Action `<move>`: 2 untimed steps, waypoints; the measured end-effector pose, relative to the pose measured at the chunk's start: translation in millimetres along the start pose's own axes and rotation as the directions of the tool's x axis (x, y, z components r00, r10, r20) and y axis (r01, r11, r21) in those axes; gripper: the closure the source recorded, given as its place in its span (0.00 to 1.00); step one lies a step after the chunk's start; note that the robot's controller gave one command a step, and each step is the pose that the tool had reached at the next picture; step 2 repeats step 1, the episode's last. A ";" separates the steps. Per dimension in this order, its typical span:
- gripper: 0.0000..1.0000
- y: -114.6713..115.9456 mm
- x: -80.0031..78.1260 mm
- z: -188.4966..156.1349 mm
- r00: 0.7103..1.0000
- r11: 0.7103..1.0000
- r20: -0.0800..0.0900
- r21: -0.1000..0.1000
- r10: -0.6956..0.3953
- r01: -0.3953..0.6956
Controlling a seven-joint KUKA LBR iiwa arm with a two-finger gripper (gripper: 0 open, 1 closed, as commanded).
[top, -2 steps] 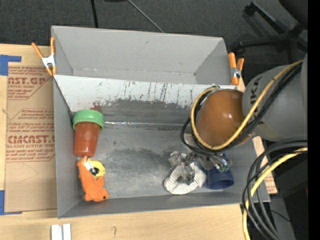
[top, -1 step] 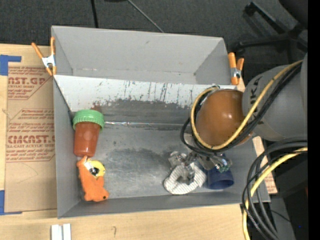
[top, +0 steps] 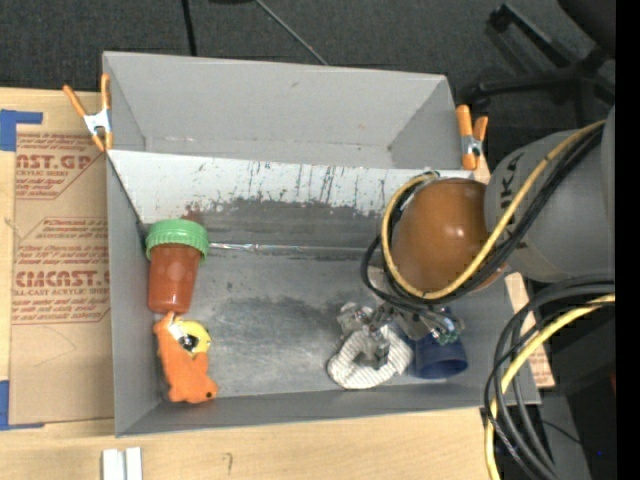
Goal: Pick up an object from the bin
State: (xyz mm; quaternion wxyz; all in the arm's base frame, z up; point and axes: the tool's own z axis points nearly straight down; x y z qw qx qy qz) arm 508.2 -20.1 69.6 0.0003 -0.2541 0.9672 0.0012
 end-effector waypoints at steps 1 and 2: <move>1.00 -15.9 16.4 -57.1 0.998 0.998 0.000 0.001 0.067 -0.067; 1.00 -15.9 16.4 -57.1 0.998 0.998 0.000 0.001 0.067 -0.067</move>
Offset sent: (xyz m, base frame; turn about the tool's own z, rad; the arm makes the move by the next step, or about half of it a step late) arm 0.0000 0.0000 0.0000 0.0000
